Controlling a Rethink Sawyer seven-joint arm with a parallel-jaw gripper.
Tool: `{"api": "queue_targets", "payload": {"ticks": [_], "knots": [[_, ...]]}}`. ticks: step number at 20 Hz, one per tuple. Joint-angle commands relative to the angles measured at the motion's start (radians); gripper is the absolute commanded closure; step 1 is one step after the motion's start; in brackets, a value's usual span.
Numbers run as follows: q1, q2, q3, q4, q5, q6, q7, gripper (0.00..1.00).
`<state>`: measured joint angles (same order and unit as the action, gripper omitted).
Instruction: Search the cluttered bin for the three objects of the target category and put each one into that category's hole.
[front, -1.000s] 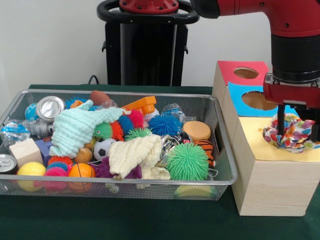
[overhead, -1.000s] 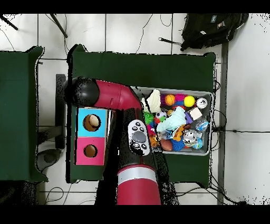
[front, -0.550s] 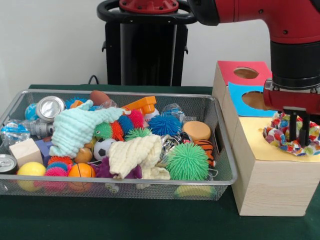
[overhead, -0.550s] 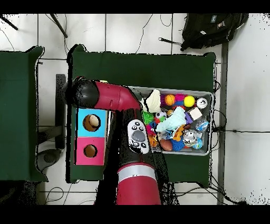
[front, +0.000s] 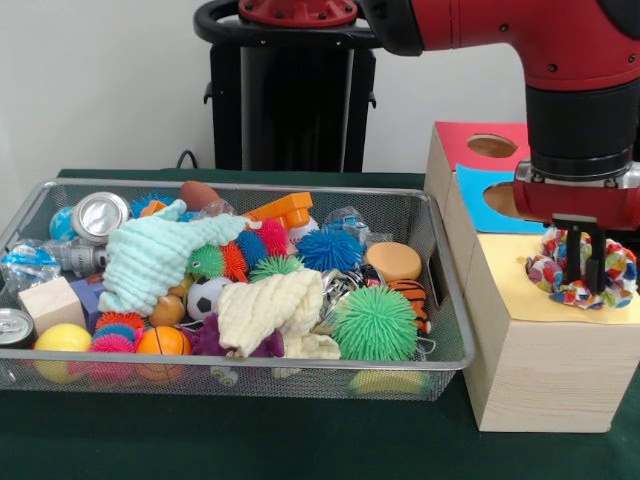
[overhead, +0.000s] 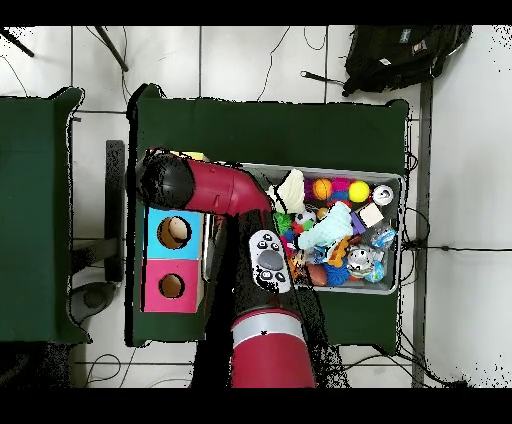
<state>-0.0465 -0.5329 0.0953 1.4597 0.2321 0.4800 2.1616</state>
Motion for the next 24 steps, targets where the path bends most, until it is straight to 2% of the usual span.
{"api": "queue_targets", "payload": {"ticks": [1,12,15,24], "knots": [[-0.04,0.024,0.043,0.09,-0.052,0.001,0.028,1.0],[-0.038,0.009,0.017,0.094,-0.073,0.074,0.006,1.0],[-0.026,0.002,-0.012,0.095,-0.093,0.106,0.001,1.0],[-0.04,-0.025,-0.038,0.158,-0.145,0.1,0.013,1.0]]}}
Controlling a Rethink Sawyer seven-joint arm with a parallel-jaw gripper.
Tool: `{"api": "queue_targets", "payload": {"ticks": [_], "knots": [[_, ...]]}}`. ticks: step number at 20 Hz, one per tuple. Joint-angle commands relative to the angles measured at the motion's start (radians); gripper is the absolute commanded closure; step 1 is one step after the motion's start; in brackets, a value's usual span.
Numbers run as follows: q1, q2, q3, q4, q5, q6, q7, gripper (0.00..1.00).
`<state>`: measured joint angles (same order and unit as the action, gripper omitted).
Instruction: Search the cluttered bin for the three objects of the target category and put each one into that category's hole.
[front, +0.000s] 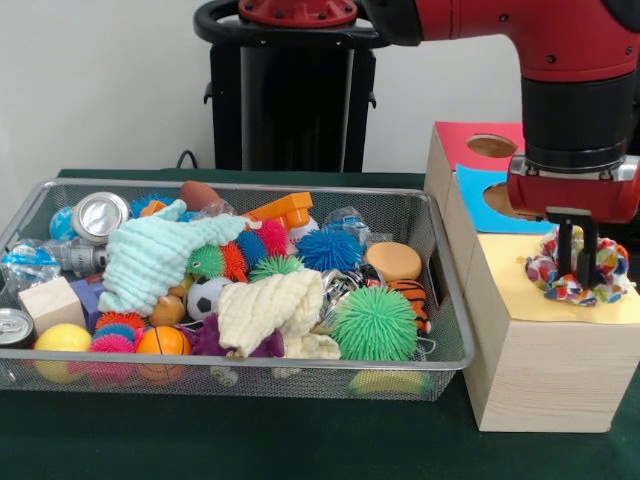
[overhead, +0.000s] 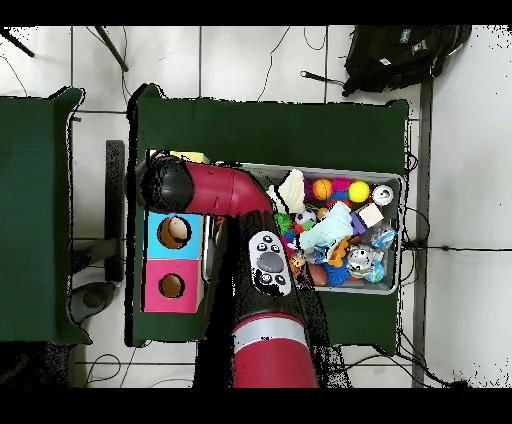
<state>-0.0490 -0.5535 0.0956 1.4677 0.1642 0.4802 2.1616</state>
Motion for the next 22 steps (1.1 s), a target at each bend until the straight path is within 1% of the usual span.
{"api": "queue_targets", "payload": {"ticks": [1,3,6,9,14,16,19,22], "knots": [[-0.04,-0.008,-0.042,0.158,-0.086,0.094,0.015,1.0],[-0.046,-0.014,-0.045,0.169,-0.108,0.082,0.013,1.0],[-0.074,-0.02,-0.03,0.185,-0.129,0.075,-0.015,1.0],[-0.101,-0.027,-0.006,0.199,-0.141,0.089,-0.039,1.0],[-0.122,-0.026,0.016,0.209,-0.156,0.115,-0.049,1.0],[-0.135,-0.021,0.031,0.222,-0.165,0.097,-0.056,1.0],[-0.157,-0.016,0.059,0.251,-0.176,0.043,-0.052,1.0],[-0.159,-0.019,0.066,0.261,-0.185,0.032,-0.043,1.0]]}}
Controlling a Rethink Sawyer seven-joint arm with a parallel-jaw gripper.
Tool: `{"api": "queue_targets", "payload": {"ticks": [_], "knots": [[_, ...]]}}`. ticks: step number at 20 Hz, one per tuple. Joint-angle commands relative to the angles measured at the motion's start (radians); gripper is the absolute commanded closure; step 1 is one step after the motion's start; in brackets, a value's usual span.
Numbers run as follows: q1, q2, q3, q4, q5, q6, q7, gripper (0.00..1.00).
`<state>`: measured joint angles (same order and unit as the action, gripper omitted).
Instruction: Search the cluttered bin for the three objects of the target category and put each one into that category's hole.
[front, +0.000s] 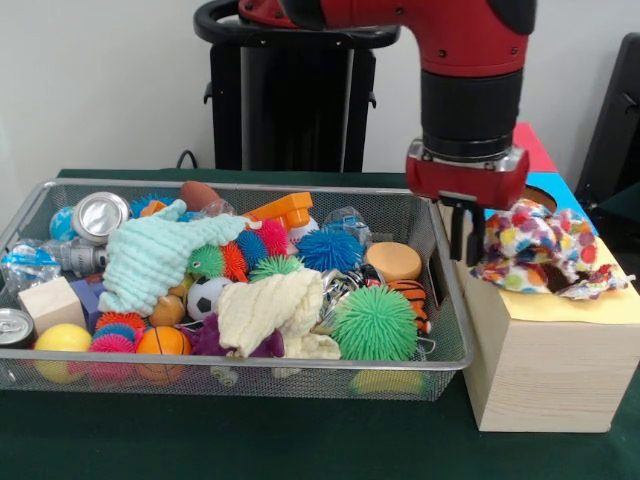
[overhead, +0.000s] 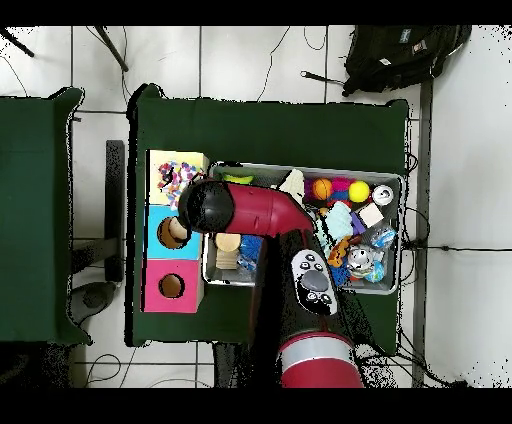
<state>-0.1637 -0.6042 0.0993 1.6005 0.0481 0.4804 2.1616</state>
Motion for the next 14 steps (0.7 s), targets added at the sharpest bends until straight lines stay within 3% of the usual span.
{"api": "queue_targets", "payload": {"ticks": [1,8,14], "knots": [[-0.046,0.031,0.065,0.128,-0.072,0.036,-0.046,1.0],[-0.029,0.031,0.08,0.136,-0.052,-0.006,0.02,1.0],[0.05,0.013,0.078,0.172,-0.033,-0.049,0.092,1.0]]}}
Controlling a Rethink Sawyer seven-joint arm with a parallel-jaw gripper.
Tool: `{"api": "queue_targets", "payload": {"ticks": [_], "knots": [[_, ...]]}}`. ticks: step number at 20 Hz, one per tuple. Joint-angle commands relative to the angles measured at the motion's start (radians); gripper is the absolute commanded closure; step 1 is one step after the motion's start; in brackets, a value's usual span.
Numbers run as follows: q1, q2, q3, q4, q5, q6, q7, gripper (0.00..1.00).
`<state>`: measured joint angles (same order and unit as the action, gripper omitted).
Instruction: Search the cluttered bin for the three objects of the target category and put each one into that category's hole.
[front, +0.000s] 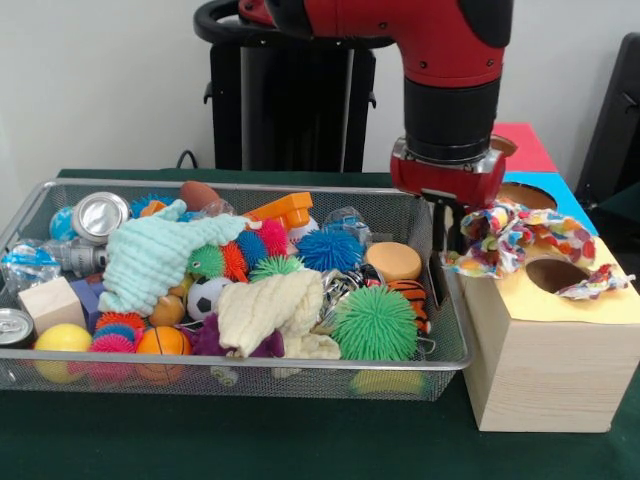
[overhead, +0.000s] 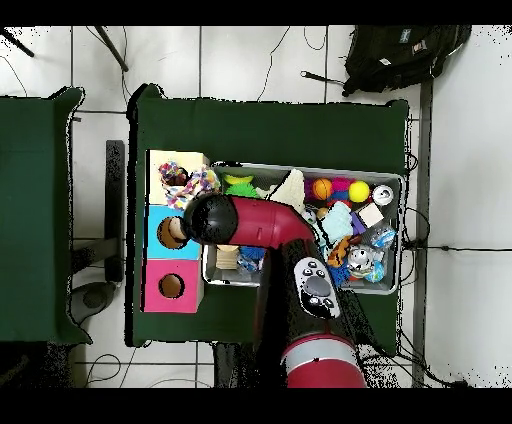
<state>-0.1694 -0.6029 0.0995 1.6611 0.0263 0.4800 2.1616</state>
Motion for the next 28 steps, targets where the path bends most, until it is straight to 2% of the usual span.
{"api": "queue_targets", "payload": {"ticks": [1,7,15,22,26,28], "knots": [[0.076,0.009,0.07,0.11,-0.007,-0.048,0.109,1.0],[0.164,0.01,0.04,0.096,0.027,-0.053,0.172,1.0],[0.218,0.019,0.004,0.062,0.064,-0.046,0.183,1.0],[0.173,0.003,0.002,0.057,0.037,-0.013,0.096,1.0],[0.149,0.005,-0.057,0.003,-0.028,0.033,0.025,1.0],[0.09,0.012,-0.05,-0.03,-0.058,0.05,-0.051,1.0]]}}
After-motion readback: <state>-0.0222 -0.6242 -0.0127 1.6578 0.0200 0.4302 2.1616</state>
